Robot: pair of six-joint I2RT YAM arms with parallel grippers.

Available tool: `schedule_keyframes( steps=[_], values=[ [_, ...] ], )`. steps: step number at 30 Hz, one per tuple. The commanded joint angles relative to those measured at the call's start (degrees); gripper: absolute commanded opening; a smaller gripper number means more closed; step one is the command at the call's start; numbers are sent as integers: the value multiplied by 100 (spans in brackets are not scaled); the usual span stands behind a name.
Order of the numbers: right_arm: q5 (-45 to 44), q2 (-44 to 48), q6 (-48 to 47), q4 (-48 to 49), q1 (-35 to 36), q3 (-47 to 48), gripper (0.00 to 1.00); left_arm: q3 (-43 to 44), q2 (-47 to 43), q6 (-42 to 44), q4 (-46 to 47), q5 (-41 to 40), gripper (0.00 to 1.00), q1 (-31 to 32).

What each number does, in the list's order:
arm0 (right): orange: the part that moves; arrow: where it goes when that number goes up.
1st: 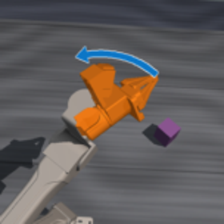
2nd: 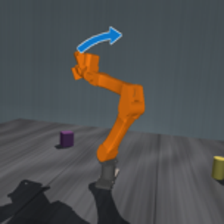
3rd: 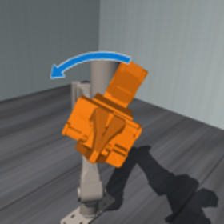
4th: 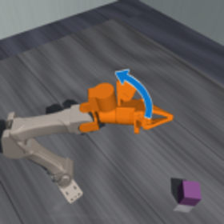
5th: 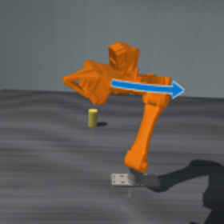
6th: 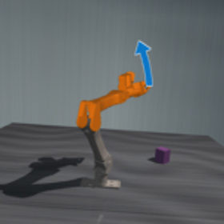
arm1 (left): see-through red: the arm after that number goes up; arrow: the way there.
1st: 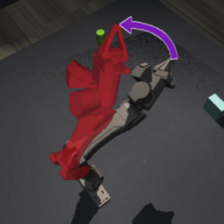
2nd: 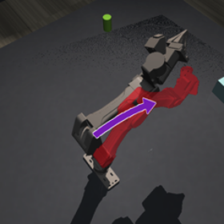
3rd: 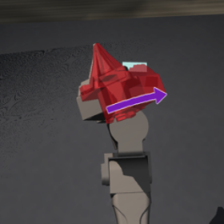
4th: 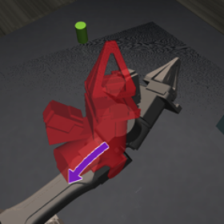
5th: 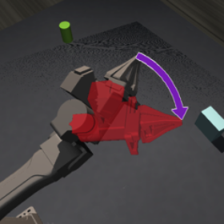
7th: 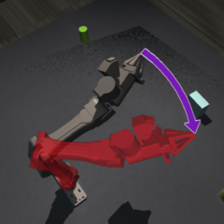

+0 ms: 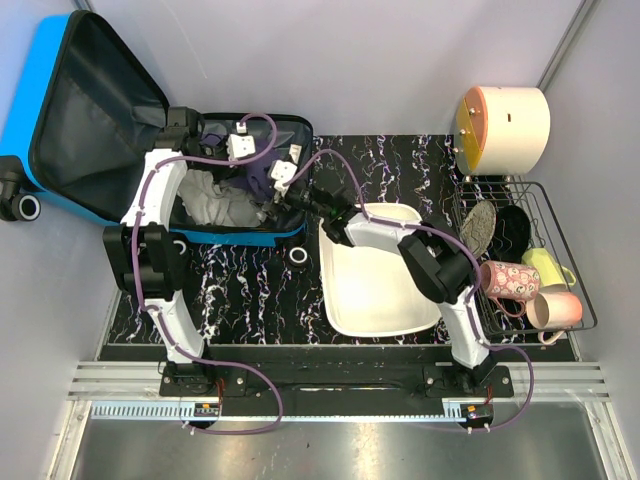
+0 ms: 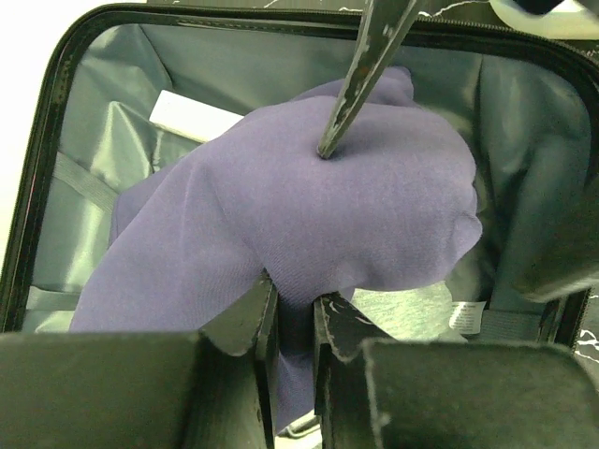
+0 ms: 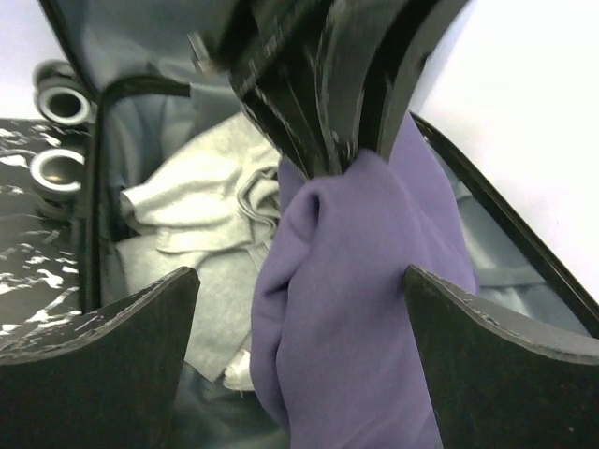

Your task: Open, take out, and arrange the luggage

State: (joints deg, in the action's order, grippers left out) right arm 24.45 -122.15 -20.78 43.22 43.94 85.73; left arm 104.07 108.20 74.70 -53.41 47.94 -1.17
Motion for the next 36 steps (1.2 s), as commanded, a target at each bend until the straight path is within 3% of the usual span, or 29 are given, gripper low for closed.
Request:
schedule_keyframes(
  steps=[1,6,8,9,13,14,15,18,19,21,26,36],
  values=[
    [-764,-361,-532,266,26,478,100,368,-80,-333,445,584,0,3],
    [-1958,-810,-761,178,53,988,100,333,-177,-394,437,734,0,11],
    [-2163,-995,-823,213,44,1243,95,316,-212,-403,445,778,0,29],
    [-2190,-1030,-840,196,35,1305,88,324,-221,-429,445,778,0,29],
    [-2321,-1030,-692,257,-114,1464,27,421,-247,-517,445,822,2,55],
    [-2365,-1004,-656,266,-158,1464,0,508,-230,-578,480,744,7,47],
    [-2339,-960,-569,309,-210,1429,0,544,-203,-944,594,630,38,29],
    [-1946,-619,-122,336,-517,1140,0,588,-80,-1492,1112,488,84,-251],
    [-1831,-565,-33,327,-649,1095,0,597,7,-1563,1270,444,95,-435],
    [-1620,-442,82,379,-764,972,0,719,122,-1345,1228,287,99,-559],
    [-1101,-371,179,556,-993,761,0,1114,640,-860,1148,-153,99,-727],
    [-608,-318,197,801,-1037,594,0,1836,1668,-693,1851,-540,99,-376]
  ],
)
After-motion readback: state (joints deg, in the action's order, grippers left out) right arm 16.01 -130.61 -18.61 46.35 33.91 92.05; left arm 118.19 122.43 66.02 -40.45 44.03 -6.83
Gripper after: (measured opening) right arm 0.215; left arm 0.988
